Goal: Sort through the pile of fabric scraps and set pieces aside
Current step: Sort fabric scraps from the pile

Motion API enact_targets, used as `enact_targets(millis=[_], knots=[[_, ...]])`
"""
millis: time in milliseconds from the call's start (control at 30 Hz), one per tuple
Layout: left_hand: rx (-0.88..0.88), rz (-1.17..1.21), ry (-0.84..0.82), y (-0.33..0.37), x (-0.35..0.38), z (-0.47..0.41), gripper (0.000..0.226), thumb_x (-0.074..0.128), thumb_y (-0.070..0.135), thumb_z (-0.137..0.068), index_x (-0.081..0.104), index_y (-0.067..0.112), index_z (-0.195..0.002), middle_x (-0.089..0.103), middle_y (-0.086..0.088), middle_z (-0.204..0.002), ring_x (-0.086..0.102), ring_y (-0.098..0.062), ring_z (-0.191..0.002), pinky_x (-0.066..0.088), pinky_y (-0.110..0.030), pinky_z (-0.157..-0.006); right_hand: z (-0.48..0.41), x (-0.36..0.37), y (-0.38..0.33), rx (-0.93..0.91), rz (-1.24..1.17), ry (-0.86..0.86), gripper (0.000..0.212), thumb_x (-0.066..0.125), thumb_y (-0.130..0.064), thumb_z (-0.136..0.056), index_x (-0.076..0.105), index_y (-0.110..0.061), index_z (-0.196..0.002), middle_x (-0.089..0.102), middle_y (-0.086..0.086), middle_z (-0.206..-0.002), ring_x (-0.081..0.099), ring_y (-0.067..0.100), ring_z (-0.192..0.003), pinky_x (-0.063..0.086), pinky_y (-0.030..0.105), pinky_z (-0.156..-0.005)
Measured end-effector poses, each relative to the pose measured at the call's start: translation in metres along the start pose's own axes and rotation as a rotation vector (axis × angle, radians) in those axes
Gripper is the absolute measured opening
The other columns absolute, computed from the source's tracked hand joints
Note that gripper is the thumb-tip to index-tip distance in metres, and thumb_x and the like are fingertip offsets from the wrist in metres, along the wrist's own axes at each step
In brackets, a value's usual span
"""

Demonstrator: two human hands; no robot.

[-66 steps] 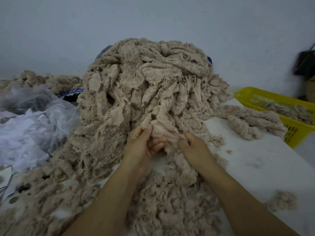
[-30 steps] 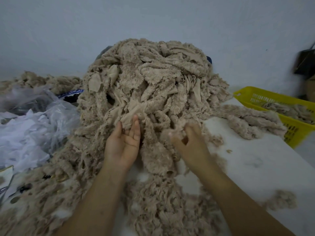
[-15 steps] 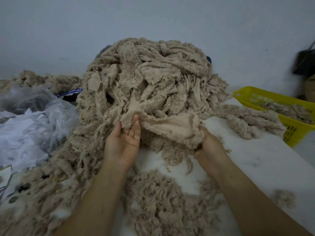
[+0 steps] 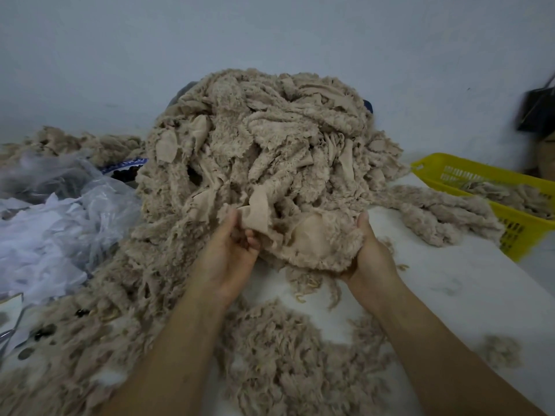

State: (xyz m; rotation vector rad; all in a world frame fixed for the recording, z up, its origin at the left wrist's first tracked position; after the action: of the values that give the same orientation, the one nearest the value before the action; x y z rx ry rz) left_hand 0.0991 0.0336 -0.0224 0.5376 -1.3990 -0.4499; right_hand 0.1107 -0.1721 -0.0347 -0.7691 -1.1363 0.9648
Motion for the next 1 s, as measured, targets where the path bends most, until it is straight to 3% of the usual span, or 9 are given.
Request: enact_targets(millis=[133,300,367,433,533,600,700,900,1000], knots=[[-0.011,-0.247,-0.066,-0.009,0.008,0.004,0.039,0.065,0.022,-0.081,0.067,0.003,-0.115,0.056,0.000,-0.073,0.043,-0.006,-0.055,0.041,-0.018,-0.051,0.001,-0.004,-0.009,-0.286,0.442,0.100,0.047,0.036,-0.061,-0.099,0.072,-0.031,-0.096,0.072,-0.014,-0.098,0.065,0.003,-0.097,0.049,0.032,-0.090],[-0.015,-0.440,-0.158,-0.026,0.019,0.012,0.025,0.067,0.020,-0.081,0.064,0.002,-0.099,0.054,-0.007,-0.065,0.045,-0.012,-0.050,0.045,-0.021,-0.048,0.006,0.012,-0.004,-0.390,0.562,-0.108,0.058,0.039,-0.079,-0.082,0.074,-0.033,-0.089,0.071,-0.026,-0.087,0.063,-0.013,-0.081,0.044,0.003,-0.066],[-0.025,-0.589,-0.196,-0.035,0.020,0.016,0.019,0.067,0.021,-0.086,0.067,0.004,-0.096,0.059,-0.007,-0.065,0.050,-0.014,-0.052,0.049,-0.025,-0.054,0.006,0.021,0.007,-0.337,0.605,-0.243,0.067,0.043,-0.086,-0.077,0.073,-0.030,-0.099,0.075,-0.014,-0.094,0.068,0.000,-0.089,0.051,0.015,-0.077],[-0.012,-0.819,-0.252,-0.042,0.021,0.021,0.014,0.064,0.022,-0.094,0.070,0.009,-0.093,0.065,-0.005,-0.069,0.055,-0.015,-0.057,0.049,-0.027,-0.059,0.006,0.025,0.013,-0.289,0.588,-0.290,0.051,0.052,-0.069,-0.087,0.071,-0.023,-0.098,0.076,-0.004,-0.086,0.071,0.012,-0.081,0.053,0.023,-0.069],[-0.037,-1.001,-0.370,-0.051,0.024,0.027,0.018,0.062,0.025,-0.095,0.069,0.009,-0.095,0.070,0.000,-0.075,0.059,-0.014,-0.061,0.050,-0.024,-0.061,0.001,0.019,0.010,-0.228,0.532,-0.181,0.029,0.050,-0.041,-0.099,0.070,-0.022,-0.088,0.075,-0.003,-0.077,0.071,0.013,-0.073,0.050,0.020,-0.057],[-0.070,-1.042,-0.462,-0.054,0.028,0.031,0.023,0.062,0.032,-0.091,0.069,0.010,-0.093,0.072,0.002,-0.077,0.062,-0.012,-0.061,0.052,-0.022,-0.062,-0.003,0.012,0.008,-0.198,0.464,-0.132,0.032,0.047,-0.037,-0.101,0.069,-0.016,-0.092,0.076,0.007,-0.085,0.072,0.024,-0.079,0.053,0.029,-0.062],[-0.119,-1.051,-0.552,-0.058,0.033,0.037,0.023,0.061,0.037,-0.087,0.069,0.016,-0.089,0.073,0.002,-0.080,0.064,-0.013,-0.064,0.052,-0.023,-0.065,-0.007,0.006,0.005,-0.200,0.394,-0.065,0.031,0.044,-0.038,-0.104,0.069,-0.023,-0.095,0.076,0.001,-0.091,0.072,0.017,-0.083,0.055,0.029,-0.067],[-0.030,-0.983,-0.264,-0.051,0.022,0.024,0.040,0.066,0.059,-0.076,0.070,0.019,-0.080,0.063,-0.003,-0.068,0.055,-0.012,-0.054,0.045,-0.024,-0.055,-0.001,0.008,-0.002,-0.357,0.550,-0.041,0.037,0.040,-0.046,-0.103,0.067,-0.034,-0.081,0.074,-0.009,-0.086,0.067,-0.002,-0.074,0.054,0.021,-0.072],[-0.058,-0.830,-0.226,-0.046,0.018,0.019,0.035,0.074,0.054,-0.073,0.076,0.029,-0.097,0.076,0.005,-0.094,0.072,-0.011,-0.081,0.054,-0.018,-0.066,0.006,0.020,0.001,-0.407,0.602,-0.144,0.039,0.048,-0.056,-0.094,0.070,-0.028,-0.079,0.073,-0.019,-0.075,0.066,-0.006,-0.066,0.048,0.009,-0.056]])
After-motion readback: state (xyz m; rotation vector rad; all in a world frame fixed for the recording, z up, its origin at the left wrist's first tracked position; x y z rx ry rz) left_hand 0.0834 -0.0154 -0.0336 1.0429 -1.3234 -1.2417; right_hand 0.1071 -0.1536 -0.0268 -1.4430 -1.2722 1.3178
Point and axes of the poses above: each hand's wrist, its own z-axis away from the middle knuckle, its own x-axis out of the palm, y = z × x, the point moved 5 cm from there along -z, towards the middle knuckle
